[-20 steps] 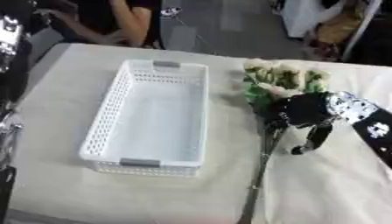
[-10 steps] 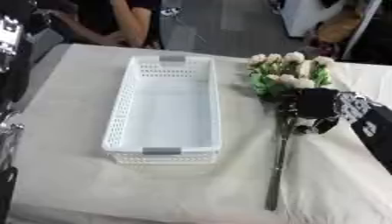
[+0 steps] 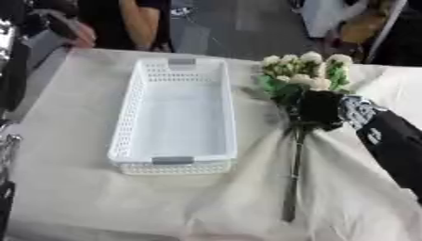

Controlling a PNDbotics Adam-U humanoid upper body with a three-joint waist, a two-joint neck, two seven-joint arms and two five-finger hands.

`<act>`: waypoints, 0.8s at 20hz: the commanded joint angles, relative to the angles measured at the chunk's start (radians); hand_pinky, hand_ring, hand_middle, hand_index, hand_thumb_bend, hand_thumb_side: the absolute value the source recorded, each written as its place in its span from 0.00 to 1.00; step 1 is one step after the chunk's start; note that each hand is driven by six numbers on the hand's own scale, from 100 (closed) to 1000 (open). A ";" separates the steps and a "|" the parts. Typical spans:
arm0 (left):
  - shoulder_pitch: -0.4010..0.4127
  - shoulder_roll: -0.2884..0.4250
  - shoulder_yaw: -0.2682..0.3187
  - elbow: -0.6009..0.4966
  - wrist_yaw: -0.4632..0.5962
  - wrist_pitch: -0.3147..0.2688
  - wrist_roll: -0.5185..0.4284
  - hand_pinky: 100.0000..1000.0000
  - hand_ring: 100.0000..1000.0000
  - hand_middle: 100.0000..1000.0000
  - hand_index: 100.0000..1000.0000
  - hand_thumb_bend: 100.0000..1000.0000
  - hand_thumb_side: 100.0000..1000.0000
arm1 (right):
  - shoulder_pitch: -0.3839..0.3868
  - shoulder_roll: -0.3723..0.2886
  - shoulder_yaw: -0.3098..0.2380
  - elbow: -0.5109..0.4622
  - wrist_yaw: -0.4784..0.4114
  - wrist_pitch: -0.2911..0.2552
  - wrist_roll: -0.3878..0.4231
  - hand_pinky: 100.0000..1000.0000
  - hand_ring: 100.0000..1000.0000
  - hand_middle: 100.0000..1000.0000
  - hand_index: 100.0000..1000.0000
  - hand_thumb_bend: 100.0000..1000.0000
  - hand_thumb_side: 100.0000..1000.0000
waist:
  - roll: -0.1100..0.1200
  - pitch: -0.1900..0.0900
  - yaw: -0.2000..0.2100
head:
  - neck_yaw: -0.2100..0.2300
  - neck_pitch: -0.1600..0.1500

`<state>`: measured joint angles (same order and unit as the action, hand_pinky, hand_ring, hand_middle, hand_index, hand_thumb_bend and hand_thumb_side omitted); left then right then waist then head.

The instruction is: Pick up objects on the table and place them in the box.

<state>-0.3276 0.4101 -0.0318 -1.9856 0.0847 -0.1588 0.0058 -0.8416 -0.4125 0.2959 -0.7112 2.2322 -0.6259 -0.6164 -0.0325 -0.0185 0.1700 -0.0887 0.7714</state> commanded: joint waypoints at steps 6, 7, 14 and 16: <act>-0.013 0.013 0.000 -0.014 0.002 -0.002 -0.003 0.42 0.58 0.71 0.68 0.00 0.75 | 0.029 -0.101 0.121 -0.182 -0.323 -0.281 -0.291 0.00 0.17 0.21 0.26 0.00 0.08 | -0.003 -0.012 0.000 | 0.018 -0.001; -0.011 0.014 0.001 -0.014 0.001 -0.001 -0.002 0.42 0.58 0.71 0.68 0.00 0.75 | 0.035 -0.133 0.137 -0.222 -0.389 -0.281 -0.291 0.00 0.15 0.19 0.23 0.00 0.09 | -0.004 -0.013 -0.003 | 0.025 -0.001; 0.007 0.030 0.006 -0.014 -0.008 0.004 0.006 0.42 0.58 0.71 0.68 0.00 0.75 | 0.040 -0.411 0.112 -0.566 -0.793 -0.281 -0.268 0.00 0.16 0.19 0.20 0.00 0.00 | -0.013 -0.020 -0.028 | 0.069 -0.001; 0.013 0.033 0.007 -0.014 -0.010 0.005 0.008 0.42 0.58 0.71 0.68 0.00 0.75 | 0.014 -0.448 0.059 -0.604 -0.883 -0.281 -0.218 0.01 0.18 0.19 0.20 0.00 0.00 | -0.014 -0.025 -0.036 | 0.076 -0.001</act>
<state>-0.3072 0.4204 -0.0312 -1.9856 0.0806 -0.1542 0.0102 -0.7962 -0.8023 0.3953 -1.2685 1.4090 -0.6494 -0.5926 -0.0480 -0.0325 0.1332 -0.0250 0.7715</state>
